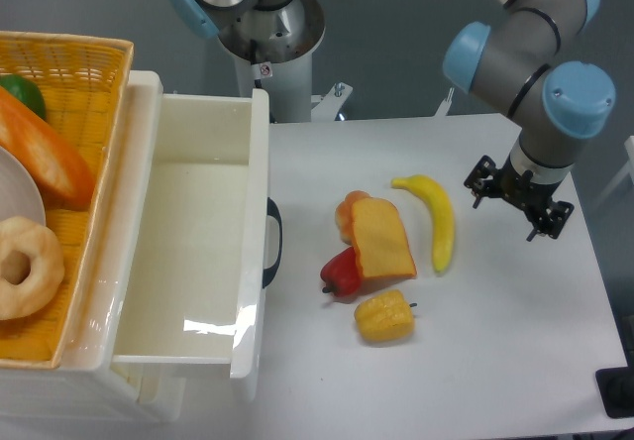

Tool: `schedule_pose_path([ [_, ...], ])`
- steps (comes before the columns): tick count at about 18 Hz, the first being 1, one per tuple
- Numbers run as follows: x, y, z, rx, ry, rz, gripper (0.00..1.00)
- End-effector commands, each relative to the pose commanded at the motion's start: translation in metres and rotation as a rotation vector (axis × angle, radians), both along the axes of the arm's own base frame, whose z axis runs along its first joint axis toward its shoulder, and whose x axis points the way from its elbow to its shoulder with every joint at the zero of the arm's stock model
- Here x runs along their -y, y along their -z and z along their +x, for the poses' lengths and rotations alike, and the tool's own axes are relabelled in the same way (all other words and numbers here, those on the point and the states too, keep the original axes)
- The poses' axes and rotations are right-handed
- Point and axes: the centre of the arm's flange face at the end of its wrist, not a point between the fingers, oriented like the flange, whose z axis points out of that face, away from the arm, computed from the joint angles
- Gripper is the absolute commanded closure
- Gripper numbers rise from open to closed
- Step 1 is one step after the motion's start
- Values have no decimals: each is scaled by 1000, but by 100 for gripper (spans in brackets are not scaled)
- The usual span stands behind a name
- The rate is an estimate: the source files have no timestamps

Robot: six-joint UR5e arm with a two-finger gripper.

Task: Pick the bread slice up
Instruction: 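Move the open gripper from beside the banana toward the bread slice, then lower the gripper over the toast-colored bread slice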

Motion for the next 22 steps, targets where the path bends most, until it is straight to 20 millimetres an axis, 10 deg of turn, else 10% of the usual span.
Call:
schedule_pose_path([
  [8, 2, 10, 9, 15, -44, -27, 0],
  [17, 12, 19, 77, 81, -134, -57, 0],
  [22, -32, 23, 112, 114, -250, -13, 0],
])
